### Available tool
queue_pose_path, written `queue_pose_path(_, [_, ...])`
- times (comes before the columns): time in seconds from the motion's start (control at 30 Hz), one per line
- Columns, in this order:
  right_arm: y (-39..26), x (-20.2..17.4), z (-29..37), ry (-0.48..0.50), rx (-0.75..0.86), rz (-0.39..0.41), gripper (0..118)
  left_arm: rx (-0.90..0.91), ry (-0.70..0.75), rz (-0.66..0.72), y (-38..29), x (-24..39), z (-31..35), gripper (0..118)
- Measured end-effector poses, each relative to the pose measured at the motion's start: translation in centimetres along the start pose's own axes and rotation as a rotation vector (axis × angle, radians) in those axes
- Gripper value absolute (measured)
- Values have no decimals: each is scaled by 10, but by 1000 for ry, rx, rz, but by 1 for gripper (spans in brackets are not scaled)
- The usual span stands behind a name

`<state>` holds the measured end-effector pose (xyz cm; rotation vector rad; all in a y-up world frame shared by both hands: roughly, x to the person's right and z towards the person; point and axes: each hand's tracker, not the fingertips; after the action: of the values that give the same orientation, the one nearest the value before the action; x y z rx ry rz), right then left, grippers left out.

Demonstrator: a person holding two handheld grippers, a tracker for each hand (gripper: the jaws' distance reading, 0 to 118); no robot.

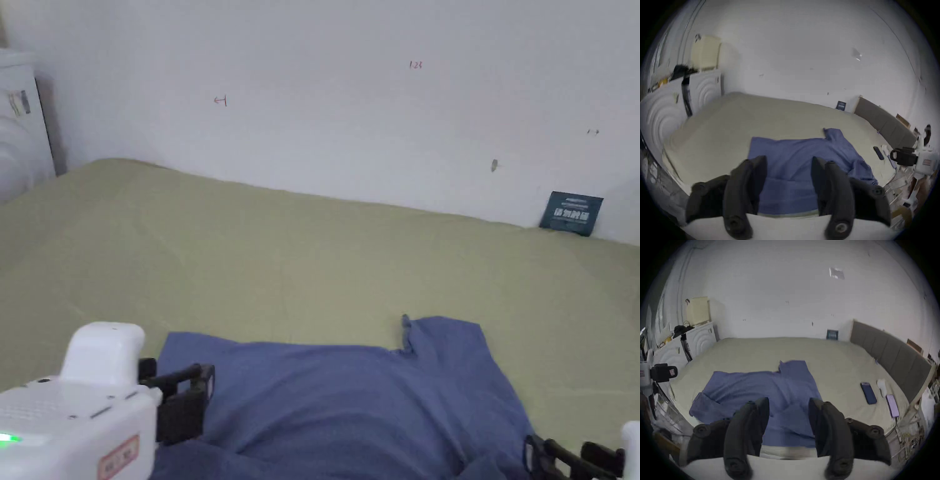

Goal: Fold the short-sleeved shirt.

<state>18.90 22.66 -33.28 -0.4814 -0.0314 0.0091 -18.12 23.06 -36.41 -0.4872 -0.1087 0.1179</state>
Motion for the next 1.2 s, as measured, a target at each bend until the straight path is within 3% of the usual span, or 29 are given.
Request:
queue_pose_path(0.03, [-3,-14,1,4,13,24,55,-16,23,-50,-5,14,-4,55])
queue_pose_path(0.07, [-9,-25,0,-5,22,52,50,-30,53,-95,-10,30,-8,40])
queue_pose_path(0.1, [-14,-41,0,-16,25,92,29,-23,91,-135,-18,47,-13,13])
queue_pose_path(0.13, [-20,-50,-1,-35,33,96,5,-23,102,-155,-24,56,-14,0])
queue_pose_path(0.3, [-44,-70,-3,15,-29,35,2,-43,70,-135,-50,84,-6,0])
queue_pose_path(0.43, [-44,-67,-7,9,-32,39,2,-65,75,-116,-52,78,-11,0])
queue_pose_path(0.57, [-33,-55,-17,12,-26,9,2,-77,97,-71,-29,48,-38,0])
queue_pose_path(0.73, [-22,-38,-37,27,-41,-33,2,-196,113,27,32,-32,-122,0])
queue_pose_path(0.77, [-21,-33,-41,35,-53,-52,2,-245,101,77,44,-52,-145,7])
queue_pose_path(0.83, [-20,-26,-52,44,-82,-60,2,-317,109,78,62,-83,-191,69])
queue_pose_path(0.87, [-19,-22,-56,54,-108,-64,2,-389,122,72,70,-99,-220,92])
queue_pose_path(0.9, [-19,-18,-62,56,-122,-66,2,-485,173,37,74,-109,-246,100])
queue_pose_path(1.03, [-19,1,-79,29,-169,-82,2,-647,203,-56,66,-129,-319,100])
queue_pose_path(1.2, [-18,23,-107,5,-216,-125,2,-741,269,-23,37,-135,-362,99])
